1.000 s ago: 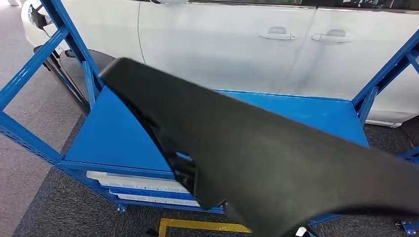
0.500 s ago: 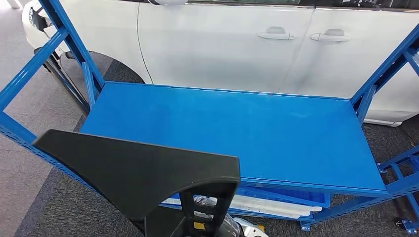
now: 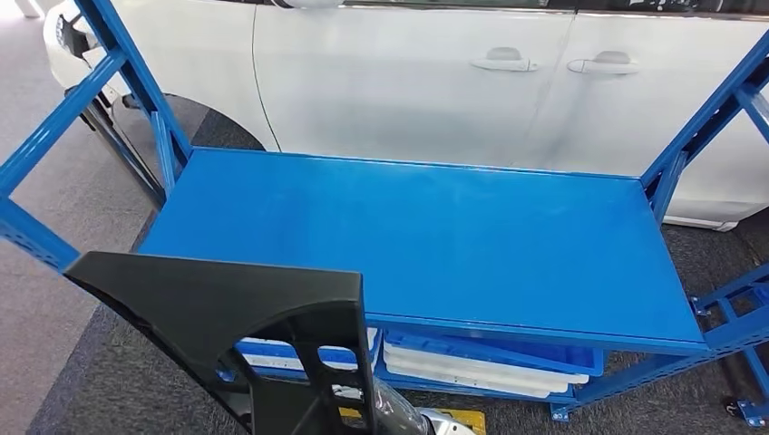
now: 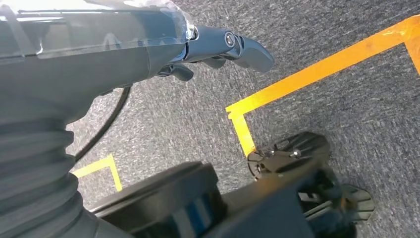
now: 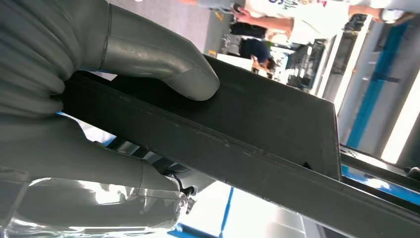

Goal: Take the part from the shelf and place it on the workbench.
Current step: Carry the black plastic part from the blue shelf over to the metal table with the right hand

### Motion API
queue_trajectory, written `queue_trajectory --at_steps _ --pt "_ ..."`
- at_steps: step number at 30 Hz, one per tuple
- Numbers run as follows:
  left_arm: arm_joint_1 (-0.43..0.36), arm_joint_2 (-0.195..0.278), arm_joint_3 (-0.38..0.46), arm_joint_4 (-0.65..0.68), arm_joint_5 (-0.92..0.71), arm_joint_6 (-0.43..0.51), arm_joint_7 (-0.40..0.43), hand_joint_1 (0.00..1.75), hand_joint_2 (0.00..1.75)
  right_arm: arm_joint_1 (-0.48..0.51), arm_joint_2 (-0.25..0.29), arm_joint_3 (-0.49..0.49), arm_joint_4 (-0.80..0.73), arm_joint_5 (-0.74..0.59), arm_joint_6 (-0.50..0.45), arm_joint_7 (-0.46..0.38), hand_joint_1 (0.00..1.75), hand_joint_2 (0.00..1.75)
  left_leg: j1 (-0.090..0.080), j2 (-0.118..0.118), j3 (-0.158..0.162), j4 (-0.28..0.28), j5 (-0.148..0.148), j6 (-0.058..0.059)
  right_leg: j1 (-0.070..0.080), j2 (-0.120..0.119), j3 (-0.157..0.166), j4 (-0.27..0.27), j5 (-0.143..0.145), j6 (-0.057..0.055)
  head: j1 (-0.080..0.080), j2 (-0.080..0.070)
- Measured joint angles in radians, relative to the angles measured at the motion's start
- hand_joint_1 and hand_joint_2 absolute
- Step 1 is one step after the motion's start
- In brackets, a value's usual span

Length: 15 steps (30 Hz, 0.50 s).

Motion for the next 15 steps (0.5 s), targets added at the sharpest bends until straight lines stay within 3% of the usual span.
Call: queue_trajectory --at_steps 2,4,5,7,8,9,10,11,13,15 --pt "0.005 0.0 0.005 0.0 -0.001 -0.007 0.003 0.0 1.75 -0.001 0.004 0.006 0.016 -0.006 0.01 0.012 1.68 1.75 0.0 -0.001 0.068 -0.142 0.068 0.019 0.001 0.003 -0.014 0.014 0.006 0.02 0.0 0.0" --pt "0.008 -0.001 0.006 0.0 -0.007 -0.008 0.003 0.0 1.75 -0.003 0.006 0.009 0.026 -0.007 0.015 0.018 1.68 1.75 0.0 0.0 0.074 -0.179 0.093 0.042 -0.001 0.005 -0.03 0.039 -0.016 0.038 0.0 0.0" --pt "0.008 -0.001 0.006 0.0 -0.01 -0.009 0.003 0.0 1.75 -0.003 0.006 0.009 0.028 -0.008 0.015 0.02 1.68 1.75 0.001 0.002 0.066 -0.181 0.101 0.049 -0.003 0.006 -0.045 0.075 -0.05 0.043 0.0 0.0" --pt "0.007 -0.001 0.006 0.0 -0.016 -0.009 0.005 0.0 1.75 -0.005 0.006 0.01 0.033 -0.008 0.015 0.025 1.68 1.75 0.0 0.004 0.046 -0.181 0.118 0.055 -0.006 0.006 -0.088 0.2 -0.142 0.051 0.0 0.0" --pt "0.007 -0.001 0.006 0.0 -0.018 -0.009 0.007 0.0 1.75 -0.006 0.006 0.011 0.035 -0.008 0.014 0.027 1.68 1.75 0.0 0.005 0.034 -0.18 0.126 0.055 -0.008 0.006 -0.104 0.26 -0.175 0.053 0.0 0.0" --pt "0.007 -0.001 0.006 0.0 -0.02 -0.01 0.008 0.0 1.75 -0.006 0.006 0.011 0.038 -0.008 0.013 0.03 1.68 1.75 -0.001 0.005 0.023 -0.18 0.134 0.055 -0.009 0.006 -0.105 0.294 -0.188 0.054 0.0 0.0" --pt "0.007 -0.001 0.006 0.0 -0.023 -0.01 0.01 0.0 1.75 -0.006 0.007 0.012 0.04 -0.008 0.011 0.033 1.68 1.75 -0.002 0.005 0.012 -0.179 0.142 0.054 -0.009 0.006 -0.088 0.289 -0.182 0.054 0.0 0.0" --pt "0.007 -0.001 0.006 0.0 -0.026 -0.011 0.011 0.0 1.75 -0.007 0.009 0.012 0.041 -0.008 0.008 0.037 1.68 1.75 -0.002 0.005 0.002 -0.179 0.151 0.052 -0.009 0.006 -0.05 0.245 -0.161 0.051 0.0 0.0" --pt "0.005 -0.001 0.005 0.0 -0.031 -0.014 0.012 0.0 1.75 -0.011 0.016 0.013 0.042 -0.008 0.003 0.045 1.68 1.75 -0.003 0.003 -0.014 -0.178 0.167 0.046 -0.006 0.006 0.056 0.093 -0.12 0.039 0.0 0.0" --pt "0.004 -0.002 0.004 0.0 -0.035 -0.015 0.013 0.0 1.75 -0.015 0.025 0.013 0.042 -0.008 0.0 0.049 1.68 1.75 -0.003 0.003 -0.02 -0.181 0.183 0.035 0.0 0.006 0.116 -0.002 -0.104 0.03 0.0 0.0"
